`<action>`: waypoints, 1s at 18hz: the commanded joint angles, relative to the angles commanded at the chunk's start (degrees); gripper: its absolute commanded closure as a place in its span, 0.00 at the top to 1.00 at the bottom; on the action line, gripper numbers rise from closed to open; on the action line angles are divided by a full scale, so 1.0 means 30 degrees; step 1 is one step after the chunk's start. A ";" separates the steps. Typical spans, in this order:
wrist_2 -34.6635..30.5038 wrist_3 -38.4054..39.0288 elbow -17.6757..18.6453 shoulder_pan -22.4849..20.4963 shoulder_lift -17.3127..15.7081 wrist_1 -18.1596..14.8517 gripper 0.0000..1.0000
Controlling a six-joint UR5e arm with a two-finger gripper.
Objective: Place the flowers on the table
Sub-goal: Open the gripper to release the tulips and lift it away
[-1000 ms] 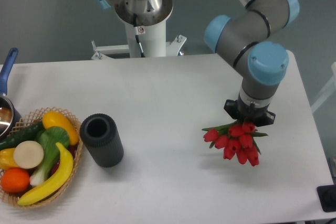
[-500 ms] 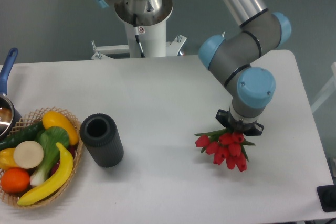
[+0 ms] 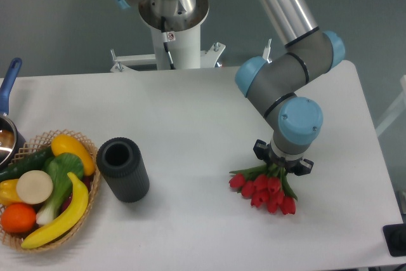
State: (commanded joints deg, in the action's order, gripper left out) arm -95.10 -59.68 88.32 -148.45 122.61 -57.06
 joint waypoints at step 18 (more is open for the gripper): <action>0.0176 -0.0146 0.1904 -0.1815 -0.4100 0.0092 1.00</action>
State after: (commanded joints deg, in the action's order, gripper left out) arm -94.57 -60.12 94.03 -153.89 110.31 -56.78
